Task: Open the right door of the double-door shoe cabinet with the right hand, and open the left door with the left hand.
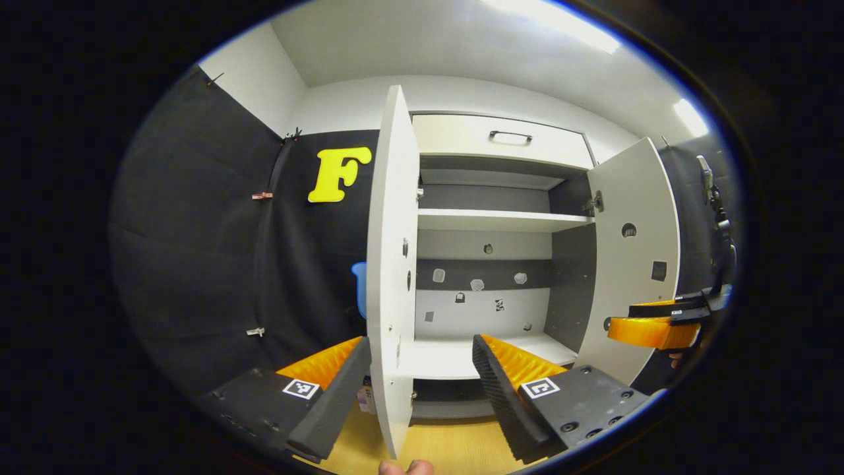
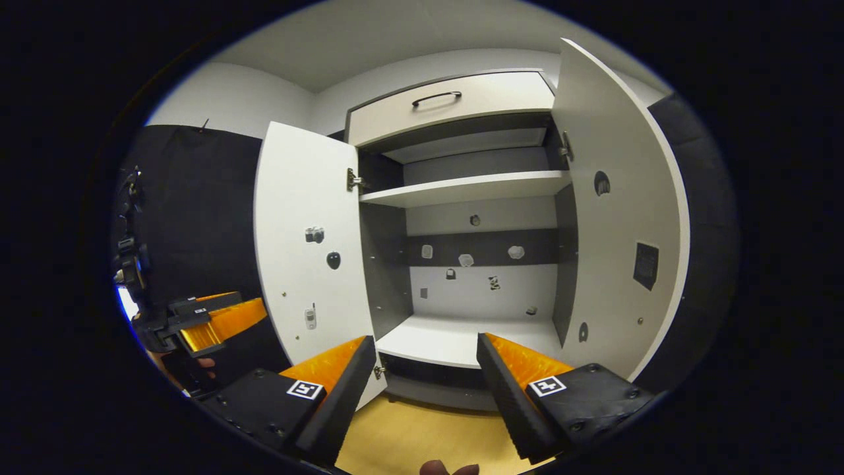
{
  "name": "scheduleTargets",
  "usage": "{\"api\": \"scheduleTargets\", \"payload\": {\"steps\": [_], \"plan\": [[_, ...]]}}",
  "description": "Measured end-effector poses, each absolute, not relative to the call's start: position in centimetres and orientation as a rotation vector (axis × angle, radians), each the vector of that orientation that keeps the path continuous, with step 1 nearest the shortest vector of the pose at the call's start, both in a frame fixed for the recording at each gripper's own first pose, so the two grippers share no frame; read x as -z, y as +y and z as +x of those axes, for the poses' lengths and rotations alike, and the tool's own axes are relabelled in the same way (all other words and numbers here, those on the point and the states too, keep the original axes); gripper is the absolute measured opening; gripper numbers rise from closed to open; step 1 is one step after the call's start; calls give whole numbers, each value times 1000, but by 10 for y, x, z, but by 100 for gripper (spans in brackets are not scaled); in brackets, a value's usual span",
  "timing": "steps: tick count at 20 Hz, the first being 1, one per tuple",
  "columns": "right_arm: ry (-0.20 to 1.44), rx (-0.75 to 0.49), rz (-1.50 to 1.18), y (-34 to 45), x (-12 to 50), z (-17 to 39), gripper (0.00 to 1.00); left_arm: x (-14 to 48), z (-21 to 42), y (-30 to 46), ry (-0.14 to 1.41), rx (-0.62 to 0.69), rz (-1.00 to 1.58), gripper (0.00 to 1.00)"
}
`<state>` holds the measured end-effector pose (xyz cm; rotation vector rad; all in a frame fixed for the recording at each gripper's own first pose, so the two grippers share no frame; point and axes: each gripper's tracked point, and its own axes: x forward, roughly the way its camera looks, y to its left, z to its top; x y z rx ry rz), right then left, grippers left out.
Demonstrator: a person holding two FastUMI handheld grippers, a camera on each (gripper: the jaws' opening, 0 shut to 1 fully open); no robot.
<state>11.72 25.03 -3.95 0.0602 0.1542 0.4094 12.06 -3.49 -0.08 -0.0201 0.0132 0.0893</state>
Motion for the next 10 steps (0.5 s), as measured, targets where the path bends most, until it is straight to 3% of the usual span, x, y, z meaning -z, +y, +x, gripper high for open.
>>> {"api": "scheduleTargets", "payload": {"steps": [5,10], "plan": [[145,-265,29,219,39,134,97,0,124,-66,21,-41,-17,95],[151,-227,22,209,42,135,97,2,127,-91,29,3,-19,95]]}}
